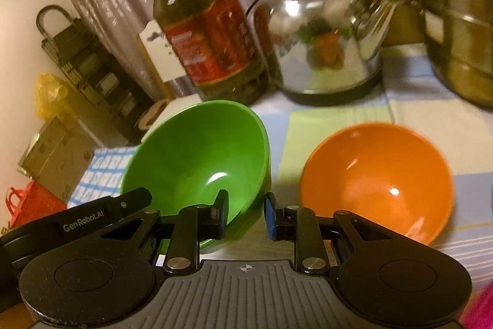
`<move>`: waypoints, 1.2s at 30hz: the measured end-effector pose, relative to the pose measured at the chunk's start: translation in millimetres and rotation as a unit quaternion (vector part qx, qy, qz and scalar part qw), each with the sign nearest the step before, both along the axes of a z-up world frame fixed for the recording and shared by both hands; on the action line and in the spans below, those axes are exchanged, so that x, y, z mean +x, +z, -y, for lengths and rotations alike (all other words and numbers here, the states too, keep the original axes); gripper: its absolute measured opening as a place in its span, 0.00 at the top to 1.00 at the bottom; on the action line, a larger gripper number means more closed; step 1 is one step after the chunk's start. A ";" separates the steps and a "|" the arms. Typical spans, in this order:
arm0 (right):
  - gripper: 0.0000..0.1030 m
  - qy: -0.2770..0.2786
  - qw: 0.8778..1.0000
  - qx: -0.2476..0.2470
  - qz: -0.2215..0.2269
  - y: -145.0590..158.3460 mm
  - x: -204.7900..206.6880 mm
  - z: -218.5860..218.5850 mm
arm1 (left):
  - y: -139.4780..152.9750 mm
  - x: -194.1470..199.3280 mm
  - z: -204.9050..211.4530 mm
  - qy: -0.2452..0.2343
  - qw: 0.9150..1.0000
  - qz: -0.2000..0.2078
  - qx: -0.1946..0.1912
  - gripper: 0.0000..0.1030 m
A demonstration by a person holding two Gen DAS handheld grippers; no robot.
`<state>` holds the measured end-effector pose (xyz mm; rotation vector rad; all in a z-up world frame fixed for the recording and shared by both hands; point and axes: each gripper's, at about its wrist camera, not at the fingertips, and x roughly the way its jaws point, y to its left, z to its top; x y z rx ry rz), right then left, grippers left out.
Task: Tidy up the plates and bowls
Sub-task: 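Grip the large green bowl rim with the left gripper and lower it into the orange bowl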
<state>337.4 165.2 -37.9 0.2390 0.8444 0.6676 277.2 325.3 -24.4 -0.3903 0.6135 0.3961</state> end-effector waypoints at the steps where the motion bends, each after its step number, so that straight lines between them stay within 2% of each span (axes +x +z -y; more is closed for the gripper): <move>1: 0.76 -0.003 1.000 0.001 0.001 3.3 0.4 4.3 | 4.6 1.7 5.3 -0.004 1.000 0.006 0.002 0.88; 7: 0.76 -0.030 0.999 -0.004 0.013 17.2 3.9 36.2 | 12.5 17.4 32.4 -0.028 0.999 0.026 -0.009 0.88; 13: 0.76 -0.052 0.998 -0.017 0.019 18.6 12.1 68.4 | 9.9 35.5 58.0 -0.056 0.998 0.029 -0.018 0.88; 21: 0.76 -0.070 0.997 -0.037 0.000 5.5 26.7 93.5 | -7.5 57.6 78.8 -0.081 0.996 0.010 -0.025 0.88; 36: 0.76 -0.064 0.994 -0.089 -0.014 -20.7 43.0 99.7 | -33.8 78.4 92.6 -0.097 0.994 -0.031 -0.027 0.88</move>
